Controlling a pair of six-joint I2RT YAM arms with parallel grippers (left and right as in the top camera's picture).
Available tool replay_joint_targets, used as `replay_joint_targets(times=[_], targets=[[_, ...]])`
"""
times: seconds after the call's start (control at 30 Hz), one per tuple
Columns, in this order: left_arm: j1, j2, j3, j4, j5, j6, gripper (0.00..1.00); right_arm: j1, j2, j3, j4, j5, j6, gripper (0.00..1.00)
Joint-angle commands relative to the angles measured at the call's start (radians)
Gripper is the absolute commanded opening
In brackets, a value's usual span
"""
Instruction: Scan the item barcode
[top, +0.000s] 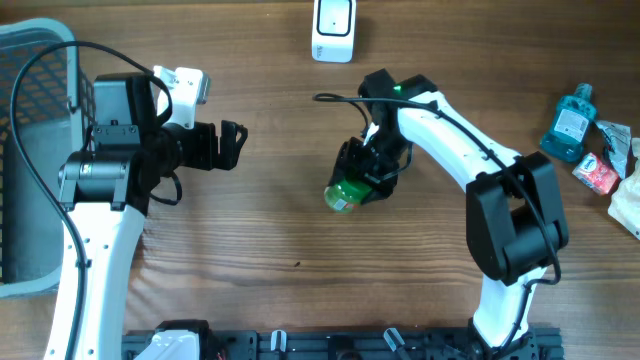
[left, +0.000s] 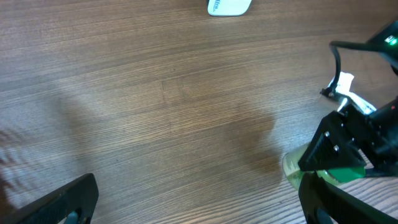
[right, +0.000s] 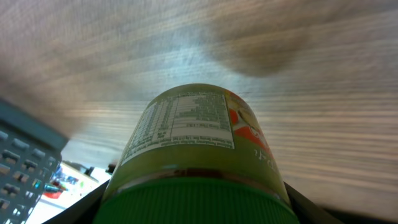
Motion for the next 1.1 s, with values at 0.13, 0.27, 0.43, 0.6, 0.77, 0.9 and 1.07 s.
replay_joint_targets(times=[0.13,0.27,0.43,0.6,0.77,0.9,1.07], targets=[[0.005,0.002,0.014,0.000,0.019,-0.003,1.00,-0.017,0.000,0.024,0.071,0.533,0.037,0.67],[0.005,0.002,0.014,0.000,0.019,-0.003,1.00,-0.017,0.000,0.021,0.104,0.563,0.035,0.72],[0.005,0.002,0.014,0.000,0.019,-0.003,1.00,-0.008,0.000,0.003,0.153,0.572,0.034,0.96],[0.005,0.002,0.014,0.000,0.019,-0.003,1.00,-0.008,0.004,-0.042,0.179,0.560,0.036,0.96],[0.005,0.002,0.014,0.000,0.019,-0.003,1.00,-0.007,0.011,-0.045,0.186,0.561,0.064,0.96],[0.005,0.002,0.014,0.000,0.019,-0.003,1.00,-0.007,0.011,-0.045,0.198,0.573,0.128,0.95],[0.005,0.002,0.014,0.000,0.019,-0.002,1.00,-0.007,0.012,-0.055,0.205,0.587,0.227,0.95]])
